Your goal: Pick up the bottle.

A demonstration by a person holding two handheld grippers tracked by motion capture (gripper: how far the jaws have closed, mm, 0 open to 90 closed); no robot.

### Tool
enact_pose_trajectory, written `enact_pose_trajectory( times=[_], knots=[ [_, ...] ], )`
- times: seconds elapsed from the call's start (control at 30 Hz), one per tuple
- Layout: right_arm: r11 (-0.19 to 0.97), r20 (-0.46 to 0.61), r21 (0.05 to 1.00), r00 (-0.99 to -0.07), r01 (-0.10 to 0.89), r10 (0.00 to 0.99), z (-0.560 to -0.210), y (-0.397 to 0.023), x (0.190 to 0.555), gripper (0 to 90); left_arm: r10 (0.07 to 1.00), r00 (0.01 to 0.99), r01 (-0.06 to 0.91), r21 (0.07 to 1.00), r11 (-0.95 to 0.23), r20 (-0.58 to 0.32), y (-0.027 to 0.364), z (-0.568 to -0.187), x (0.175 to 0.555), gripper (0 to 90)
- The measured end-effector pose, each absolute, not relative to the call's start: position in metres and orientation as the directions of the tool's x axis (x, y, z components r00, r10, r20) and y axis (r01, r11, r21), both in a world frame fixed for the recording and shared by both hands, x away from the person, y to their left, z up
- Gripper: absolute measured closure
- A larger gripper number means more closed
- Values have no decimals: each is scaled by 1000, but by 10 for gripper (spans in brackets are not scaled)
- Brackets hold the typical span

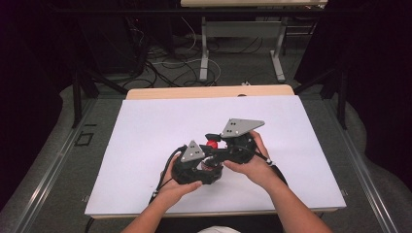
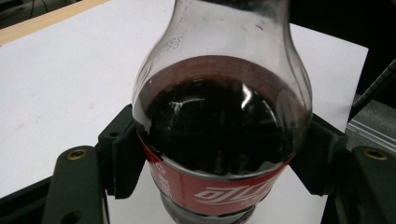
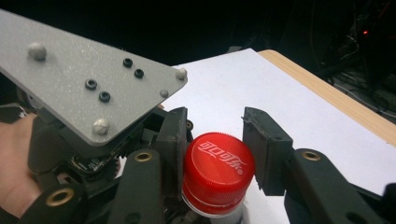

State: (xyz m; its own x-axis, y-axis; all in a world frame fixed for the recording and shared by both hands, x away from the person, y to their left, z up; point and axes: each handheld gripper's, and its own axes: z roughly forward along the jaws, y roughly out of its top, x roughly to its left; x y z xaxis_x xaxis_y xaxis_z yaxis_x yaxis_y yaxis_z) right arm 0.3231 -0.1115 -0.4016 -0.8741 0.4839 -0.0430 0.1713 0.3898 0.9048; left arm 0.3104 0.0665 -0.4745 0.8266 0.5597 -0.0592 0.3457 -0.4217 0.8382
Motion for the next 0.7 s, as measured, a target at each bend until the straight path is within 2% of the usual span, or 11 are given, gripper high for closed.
enact_pose_trajectory(
  times=[0.07, 0.17, 0.57, 0.6, 0.7],
  knots=[
    [373, -42, 912, -868, 169, 494, -402, -111, 320, 495, 572, 818, 353, 842, -407, -66, 67, -475, 311, 298],
    [365, -55, 916, -852, 164, 521, -402, -112, 315, 491, 573, 817, 356, 841, -407, -68, 68, -475, 312, 298],
    [383, -69, 907, -836, 174, 544, -404, -106, 314, 568, 567, 822, 346, 841, -417, -57, 65, -475, 310, 297],
    [393, -76, 904, -839, 171, 540, -402, -105, 316, 601, 565, 823, 345, 838, -422, -54, 65, -475, 309, 297],
    [428, -62, 885, -862, 186, 503, -397, -106, 320, 606, 554, 831, 334, 835, -437, -43, 66, -474, 310, 297]
  ],
)
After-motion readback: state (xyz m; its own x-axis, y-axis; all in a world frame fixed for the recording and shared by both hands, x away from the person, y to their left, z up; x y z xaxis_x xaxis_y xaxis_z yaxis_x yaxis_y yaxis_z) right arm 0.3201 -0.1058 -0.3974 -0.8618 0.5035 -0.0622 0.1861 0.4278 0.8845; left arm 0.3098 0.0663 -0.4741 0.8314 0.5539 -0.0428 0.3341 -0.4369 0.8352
